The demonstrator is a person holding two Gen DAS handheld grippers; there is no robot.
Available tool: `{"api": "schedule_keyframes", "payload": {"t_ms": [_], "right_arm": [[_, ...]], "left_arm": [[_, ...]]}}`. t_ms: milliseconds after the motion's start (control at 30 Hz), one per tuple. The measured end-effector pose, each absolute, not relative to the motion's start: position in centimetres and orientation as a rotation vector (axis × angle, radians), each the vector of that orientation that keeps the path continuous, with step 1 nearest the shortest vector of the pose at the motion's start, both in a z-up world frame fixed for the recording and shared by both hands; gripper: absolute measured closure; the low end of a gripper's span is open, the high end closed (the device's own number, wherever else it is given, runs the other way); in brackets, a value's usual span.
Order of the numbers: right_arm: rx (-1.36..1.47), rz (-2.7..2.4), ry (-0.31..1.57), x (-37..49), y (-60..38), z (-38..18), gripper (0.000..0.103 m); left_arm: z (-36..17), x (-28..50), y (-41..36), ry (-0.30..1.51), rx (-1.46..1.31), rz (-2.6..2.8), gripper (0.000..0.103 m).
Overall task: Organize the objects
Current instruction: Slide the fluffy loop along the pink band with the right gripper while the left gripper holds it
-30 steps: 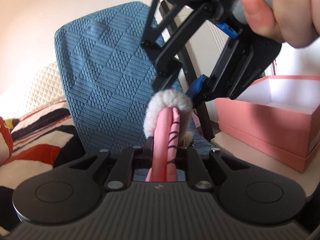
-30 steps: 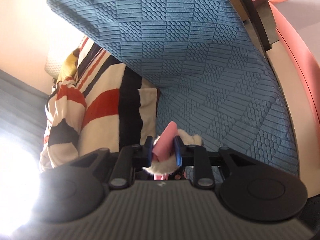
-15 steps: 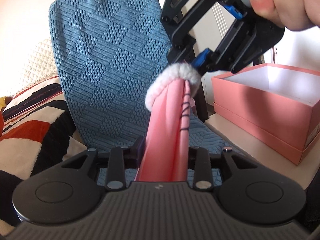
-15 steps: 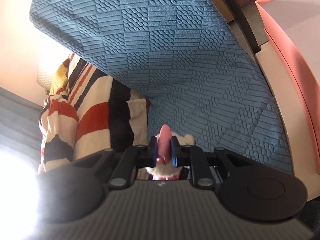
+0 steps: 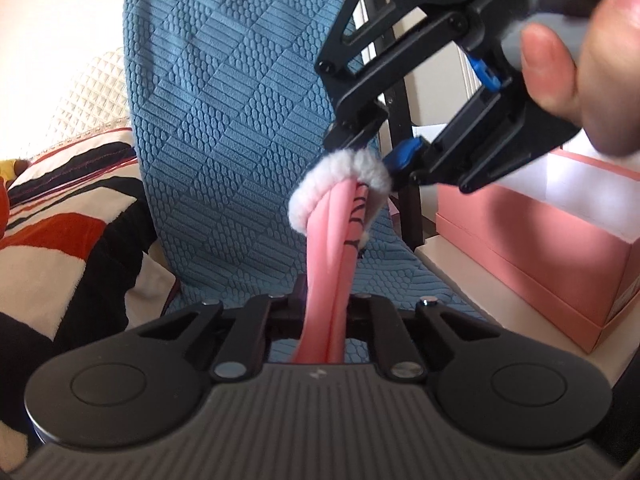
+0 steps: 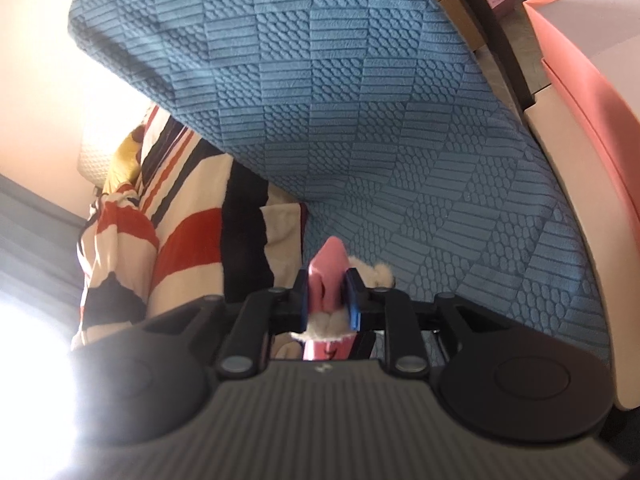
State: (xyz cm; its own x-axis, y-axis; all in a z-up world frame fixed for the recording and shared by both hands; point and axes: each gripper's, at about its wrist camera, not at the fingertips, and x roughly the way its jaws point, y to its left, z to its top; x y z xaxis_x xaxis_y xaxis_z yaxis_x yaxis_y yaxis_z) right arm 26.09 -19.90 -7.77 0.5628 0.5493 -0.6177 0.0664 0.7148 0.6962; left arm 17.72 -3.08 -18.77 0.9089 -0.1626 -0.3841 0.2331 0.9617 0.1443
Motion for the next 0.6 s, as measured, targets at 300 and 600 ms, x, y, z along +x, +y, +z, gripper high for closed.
{"api": "schedule_keyframes", "payload": {"t_ms": [300, 600], "right_arm": [[0.756, 0.348, 1.008, 24.8, -18.4, -9.9, 0.081], [0.837, 0.317, 0.99, 23.8, -18.7, -11.2, 0.082]], "left_arm": [[-19.0, 18.4, -2.6, 0.419, 0.129, -0.205, 0.092], [-19.7, 18.7, -2.6, 0.453, 0.122, -0.214, 0.092]]}}
